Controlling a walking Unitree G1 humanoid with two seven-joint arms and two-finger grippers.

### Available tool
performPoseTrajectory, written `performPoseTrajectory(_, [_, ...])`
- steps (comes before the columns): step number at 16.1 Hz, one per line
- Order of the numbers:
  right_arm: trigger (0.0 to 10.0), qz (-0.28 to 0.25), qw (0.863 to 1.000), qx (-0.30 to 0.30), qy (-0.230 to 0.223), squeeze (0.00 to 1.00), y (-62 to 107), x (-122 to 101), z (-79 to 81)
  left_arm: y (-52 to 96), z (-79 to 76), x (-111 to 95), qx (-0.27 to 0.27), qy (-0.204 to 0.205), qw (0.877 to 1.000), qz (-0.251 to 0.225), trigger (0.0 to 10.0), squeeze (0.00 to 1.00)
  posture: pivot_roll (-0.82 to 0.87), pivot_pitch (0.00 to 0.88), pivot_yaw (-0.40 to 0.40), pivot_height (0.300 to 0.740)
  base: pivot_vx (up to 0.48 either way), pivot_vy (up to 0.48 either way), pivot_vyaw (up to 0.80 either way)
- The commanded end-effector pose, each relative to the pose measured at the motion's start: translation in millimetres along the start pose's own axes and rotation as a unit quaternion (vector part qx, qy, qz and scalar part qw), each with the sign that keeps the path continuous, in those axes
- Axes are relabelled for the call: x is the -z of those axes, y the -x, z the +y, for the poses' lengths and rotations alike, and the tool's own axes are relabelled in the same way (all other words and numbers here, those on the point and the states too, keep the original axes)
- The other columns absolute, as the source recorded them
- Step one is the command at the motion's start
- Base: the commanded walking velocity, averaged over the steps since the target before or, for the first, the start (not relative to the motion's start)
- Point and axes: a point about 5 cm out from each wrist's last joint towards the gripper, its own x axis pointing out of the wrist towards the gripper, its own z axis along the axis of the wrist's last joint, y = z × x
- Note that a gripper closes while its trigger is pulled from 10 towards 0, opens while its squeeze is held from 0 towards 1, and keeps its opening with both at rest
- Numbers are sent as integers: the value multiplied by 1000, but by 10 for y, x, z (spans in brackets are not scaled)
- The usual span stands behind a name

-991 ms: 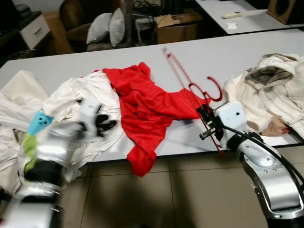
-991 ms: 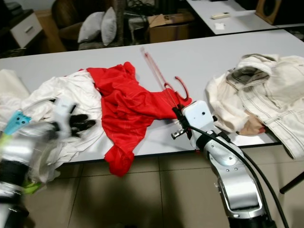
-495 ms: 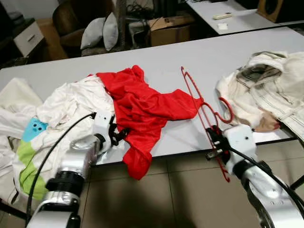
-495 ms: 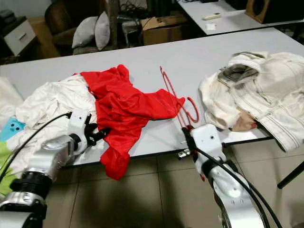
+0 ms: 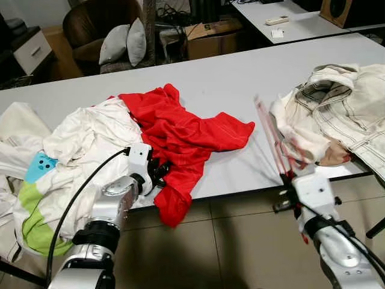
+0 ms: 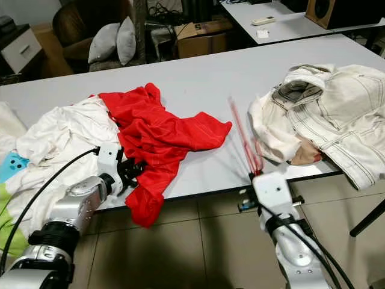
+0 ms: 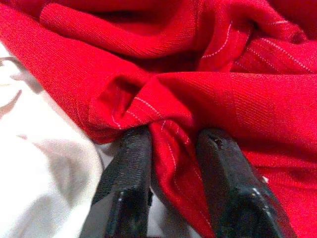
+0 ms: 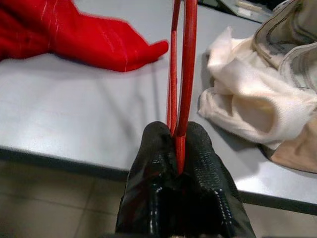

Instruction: Hang hanger

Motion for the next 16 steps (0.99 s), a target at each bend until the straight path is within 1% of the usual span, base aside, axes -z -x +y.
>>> performPoseTrajectory(1, [10000,-7,1000,-1,18,0,-24,-8,42,32,72,-38,-18,13,1000,-19,0,0,-158,0,151,740,0,0,0])
performPoseTrajectory(2, [10000,-7,1000,-2,21,0,-33,-6,48,37,85,-56,-21,18,999,-26,0,0,-157,0,150,740,0,0,0])
performPoseTrajectory(3, [10000,-12,1000,0,21,0,-52,-22,53,44,132,-101,-37,21,998,-38,0,0,-155,0,147,740,0,0,0])
performPoseTrajectory(6, [10000,-21,999,13,24,0,-72,-40,30,49,206,-188,-57,17,997,-54,0,0,-163,0,155,740,0,0,0])
performPoseTrajectory(7, [10000,-23,999,23,24,0,-75,-45,10,38,228,-270,-59,14,996,-64,0,0,-166,0,159,740,0,0,0])
performPoseTrajectory(8, [10000,-24,999,29,24,0,-78,-50,-4,24,251,-402,-59,1,995,-78,0,0,-167,0,162,740,0,0,0])
performPoseTrajectory(9, [10000,-25,999,32,24,0,-82,-54,-7,14,303,-637,-66,-14,992,-106,0,0,-168,0,168,740,0,0,0])
performPoseTrajectory(10, [10000,-26,999,37,24,0,-85,-56,-7,14,341,-941,-68,-32,987,-141,0,0,-167,0,172,740,0,0,0])
performPoseTrajectory(11, [10000,-27,999,39,22,0,-86,-57,-6,20,343,-1098,-64,-51,985,-155,0,0,-166,0,178,740,0,0,0])
performPoseTrajectory(12, [10000,-29,998,45,20,0,-90,-57,-4,52,301,-1495,-42,-114,975,-187,0,0,-162,0,182,740,0,0,0])
performPoseTrajectory(13, [10000,-29,998,52,15,0,-97,-55,0,118,250,-1835,-24,-161,962,-217,0,0,-152,0,197,740,0,0,0])
performPoseTrajectory(14, [10000,-29,998,54,13,0,-101,-53,2,158,228,-1984,-17,-179,956,-230,0,0,-151,0,199,740,0,0,0])
performPoseTrajectory(15, [10000,-29,998,58,11,0,-111,-49,12,223,230,-2168,-17,-207,948,-241,0,0,-144,0,208,740,0,0,0])
performPoseTrajectory(16, [10000,-29,998,62,8,0,-118,-47,17,259,270,-2225,-30,-235,943,-235,0,0,-140,0,210,740,0,0,0])
